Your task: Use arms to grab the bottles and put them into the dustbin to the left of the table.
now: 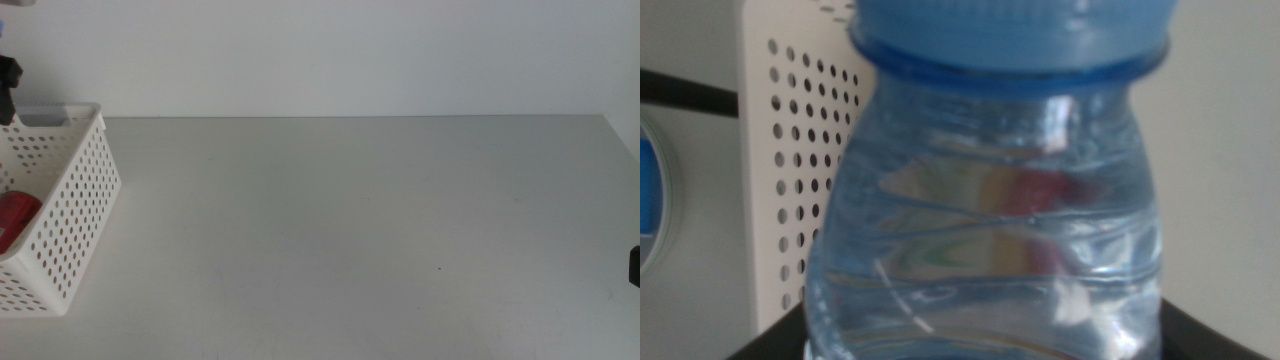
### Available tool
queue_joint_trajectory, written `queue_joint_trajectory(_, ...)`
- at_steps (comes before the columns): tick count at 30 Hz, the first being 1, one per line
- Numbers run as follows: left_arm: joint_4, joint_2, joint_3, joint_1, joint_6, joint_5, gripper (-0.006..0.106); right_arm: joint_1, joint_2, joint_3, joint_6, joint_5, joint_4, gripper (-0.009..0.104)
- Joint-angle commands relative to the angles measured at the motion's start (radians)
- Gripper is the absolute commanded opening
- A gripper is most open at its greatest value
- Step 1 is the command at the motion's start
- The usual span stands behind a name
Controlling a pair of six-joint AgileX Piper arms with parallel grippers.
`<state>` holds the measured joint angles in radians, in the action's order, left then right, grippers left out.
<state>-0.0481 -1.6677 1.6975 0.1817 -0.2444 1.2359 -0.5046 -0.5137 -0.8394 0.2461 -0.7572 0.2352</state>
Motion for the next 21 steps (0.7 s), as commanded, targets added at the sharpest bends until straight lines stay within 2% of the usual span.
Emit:
queue_joint_trajectory(1, 0.048, 0.02, 0.037, 0.038, -0.021, -0.045, -0.002, 0.004, -0.009, -0.037, 0.012, 0.068, 0.005, 0.094)
queue_joint_trajectory(4, 0.088, -0.029, 0.037, 0.074, -0.031, -0.041, -0.002, 0.004, -0.009, -0.037, 0.012, 0.068, 0.005, 0.094)
queue_joint_trajectory(16, 0.068, -0.238, 0.037, 0.079, -0.034, 0.021, -0.001, 0.004, -0.009, -0.037, 0.012, 0.068, 0.005, 0.094)
queue_joint_trajectory(19, 0.069, -0.261, 0.037, 0.081, -0.087, 0.022, 0.004, 0.004, -0.009, -0.037, 0.012, 0.068, 0.005, 0.094)
queue_joint_trajectory(21, 0.069, -0.273, 0.037, 0.081, -0.099, 0.028, 0.012, 0.004, -0.009, -0.037, 0.012, 0.068, 0.005, 0.094)
